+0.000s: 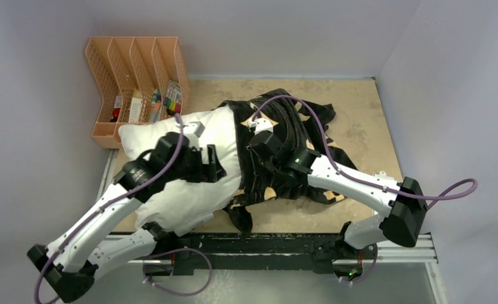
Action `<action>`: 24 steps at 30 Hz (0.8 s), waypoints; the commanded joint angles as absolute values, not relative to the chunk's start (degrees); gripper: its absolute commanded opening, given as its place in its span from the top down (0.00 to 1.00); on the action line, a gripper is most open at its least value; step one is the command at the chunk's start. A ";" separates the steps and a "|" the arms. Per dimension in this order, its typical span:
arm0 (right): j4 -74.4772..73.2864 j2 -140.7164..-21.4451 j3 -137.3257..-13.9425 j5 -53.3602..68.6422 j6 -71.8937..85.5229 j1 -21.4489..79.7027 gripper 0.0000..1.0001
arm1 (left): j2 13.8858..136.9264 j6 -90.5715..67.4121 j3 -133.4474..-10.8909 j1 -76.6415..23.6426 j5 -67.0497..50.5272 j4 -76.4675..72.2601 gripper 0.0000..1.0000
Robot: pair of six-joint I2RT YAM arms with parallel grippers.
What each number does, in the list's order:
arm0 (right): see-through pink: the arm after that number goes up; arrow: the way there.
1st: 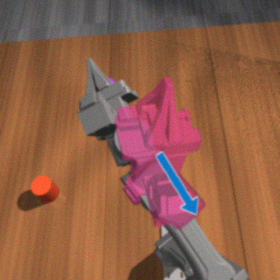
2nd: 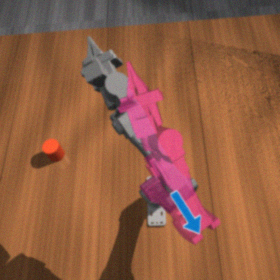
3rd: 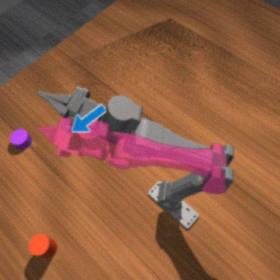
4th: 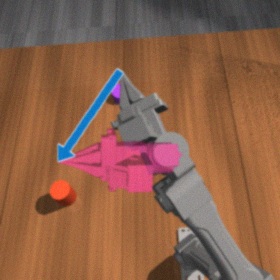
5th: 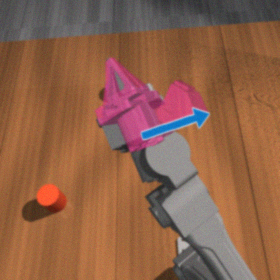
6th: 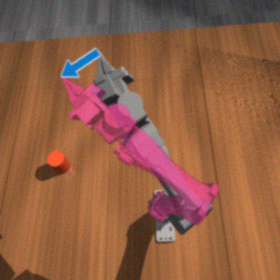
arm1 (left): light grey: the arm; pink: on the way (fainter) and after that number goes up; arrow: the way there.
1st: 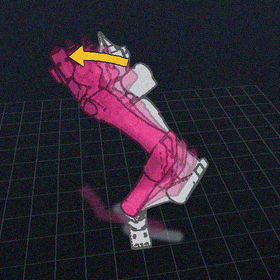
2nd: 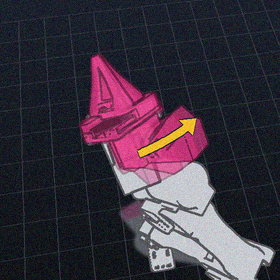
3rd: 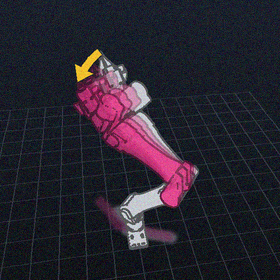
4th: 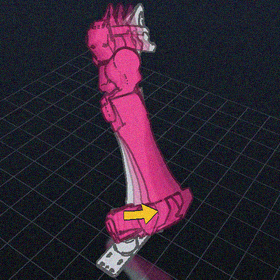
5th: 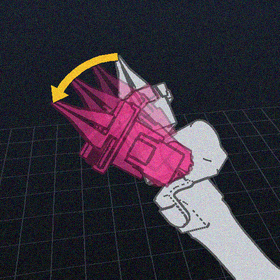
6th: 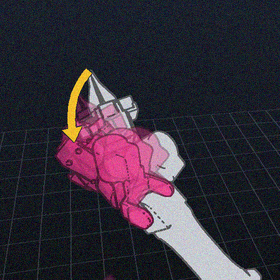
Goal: Remove the pillowcase from the pillow
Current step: Remove the pillow from the pillowcase.
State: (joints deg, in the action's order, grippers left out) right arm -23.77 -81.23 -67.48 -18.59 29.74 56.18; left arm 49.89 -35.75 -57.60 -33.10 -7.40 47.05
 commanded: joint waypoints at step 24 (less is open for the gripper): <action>-5.54 -49.61 -37.37 0.35 50.30 59.64 0.41 | 67.23 -47.83 -60.39 -58.45 38.07 44.76 1.00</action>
State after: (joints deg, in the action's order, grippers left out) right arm -12.99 -48.56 -41.41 -0.19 40.34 56.55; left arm 68.40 -49.87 -61.60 -59.31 33.67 47.42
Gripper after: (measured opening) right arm 0.590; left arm 0.009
